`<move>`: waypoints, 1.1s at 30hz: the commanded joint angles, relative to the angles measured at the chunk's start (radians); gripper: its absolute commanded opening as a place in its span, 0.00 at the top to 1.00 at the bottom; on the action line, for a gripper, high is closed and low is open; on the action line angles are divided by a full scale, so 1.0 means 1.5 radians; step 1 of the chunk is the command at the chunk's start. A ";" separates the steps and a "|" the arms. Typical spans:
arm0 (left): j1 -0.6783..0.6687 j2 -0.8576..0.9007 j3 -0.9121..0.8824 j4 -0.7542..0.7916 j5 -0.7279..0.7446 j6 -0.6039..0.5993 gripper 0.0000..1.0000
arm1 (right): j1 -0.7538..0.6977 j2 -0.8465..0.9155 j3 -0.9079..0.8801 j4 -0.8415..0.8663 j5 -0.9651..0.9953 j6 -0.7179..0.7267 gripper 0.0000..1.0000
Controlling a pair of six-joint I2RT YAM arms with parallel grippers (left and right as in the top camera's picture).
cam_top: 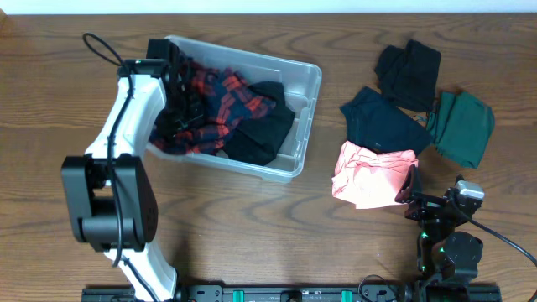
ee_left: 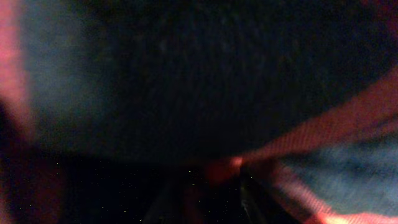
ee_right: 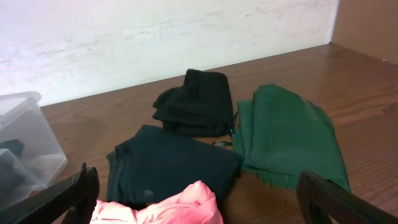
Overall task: Pack container
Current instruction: 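Push the plaid shirt down into the bin with the left gripper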
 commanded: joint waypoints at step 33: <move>0.039 -0.131 0.212 -0.278 0.111 0.168 0.51 | -0.005 -0.001 -0.003 0.000 0.000 -0.009 0.01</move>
